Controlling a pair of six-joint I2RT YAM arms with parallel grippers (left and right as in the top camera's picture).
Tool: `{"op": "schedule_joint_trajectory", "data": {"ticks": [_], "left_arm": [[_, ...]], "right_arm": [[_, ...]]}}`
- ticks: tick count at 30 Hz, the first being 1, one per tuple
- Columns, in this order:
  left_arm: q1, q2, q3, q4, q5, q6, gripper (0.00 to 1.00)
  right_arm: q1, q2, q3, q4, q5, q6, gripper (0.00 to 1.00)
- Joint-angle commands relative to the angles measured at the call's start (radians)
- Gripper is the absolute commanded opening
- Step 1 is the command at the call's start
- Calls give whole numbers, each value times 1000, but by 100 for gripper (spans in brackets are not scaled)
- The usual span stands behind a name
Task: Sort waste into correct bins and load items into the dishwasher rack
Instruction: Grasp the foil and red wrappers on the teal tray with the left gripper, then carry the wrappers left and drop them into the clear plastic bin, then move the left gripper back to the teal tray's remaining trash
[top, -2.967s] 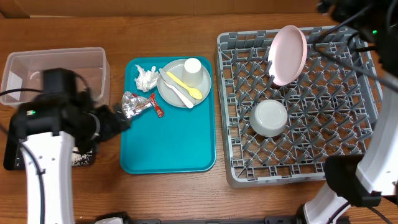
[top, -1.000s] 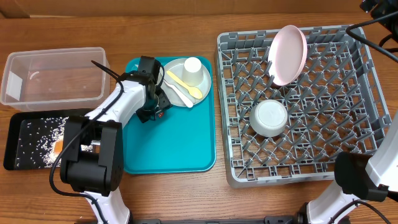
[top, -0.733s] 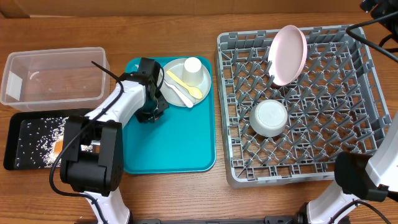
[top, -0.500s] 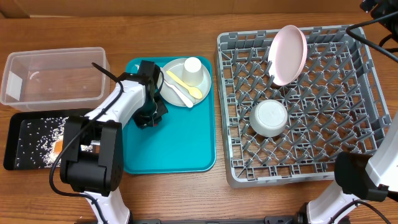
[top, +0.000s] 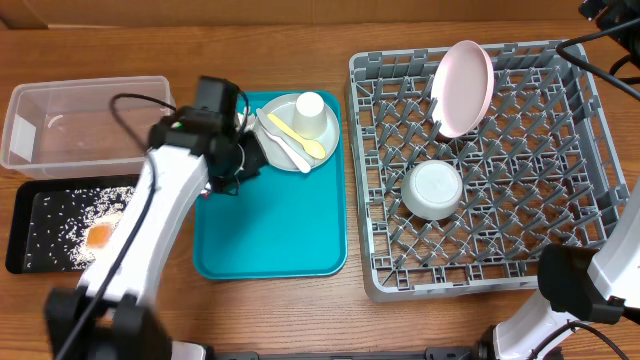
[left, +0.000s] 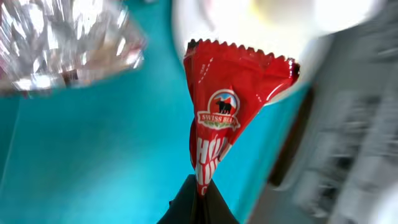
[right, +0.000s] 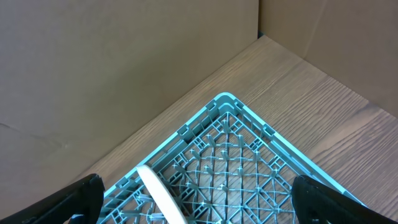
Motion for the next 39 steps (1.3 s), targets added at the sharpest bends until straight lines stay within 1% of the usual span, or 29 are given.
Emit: {"op": "schedule_joint_trajectory", "data": {"ticks": [1, 4, 6, 10, 13, 16, 17, 19, 20, 24, 27, 29, 31, 33, 34, 37, 39], "left_arm": [[22, -95, 26, 33, -35, 6, 4], [76, -137, 26, 51, -142, -72, 5], [135, -144, 26, 72, -159, -102, 5], [256, -130, 26, 138, -172, -120, 4], [341, -110, 26, 218, -225, -116, 6], [409, -83, 26, 277, -267, -116, 15], [429, -74, 26, 289, -267, -116, 17], [467, -46, 26, 307, -267, -116, 17], [483, -31, 26, 321, -268, -116, 19], [545, 31, 26, 352, -261, -105, 44], [579, 36, 26, 323, -183, -81, 50], [592, 23, 26, 315, -78, -47, 55], [595, 5, 27, 315, 18, -21, 57], [595, -14, 27, 311, 63, -22, 59], [592, -23, 27, 302, 79, -23, 62], [579, -35, 27, 268, 141, -22, 63], [568, -35, 27, 239, 223, -3, 63]], "right_arm": [[-2, 0, -3, 5, 10, 5, 100], [-2, 0, -3, 5, 10, 5, 100], [-2, 0, -3, 5, 10, 5, 100], [-2, 0, -3, 5, 10, 5, 100], [-2, 0, -3, 5, 10, 5, 100], [-2, 0, -3, 5, 10, 5, 100], [-2, 0, -3, 5, 10, 5, 100], [-2, 0, -3, 5, 10, 5, 100], [-2, 0, -3, 5, 10, 5, 100], [-2, 0, -3, 5, 10, 5, 100], [-2, 0, -3, 5, 10, 5, 100], [-2, 0, -3, 5, 10, 5, 100], [-2, 0, -3, 5, 10, 5, 100], [-2, 0, -3, 5, 10, 5, 100], [-2, 0, -3, 4, 10, 4, 100], [-2, 0, -3, 5, 10, 5, 100], [-2, 0, -3, 5, 10, 5, 100]]}}
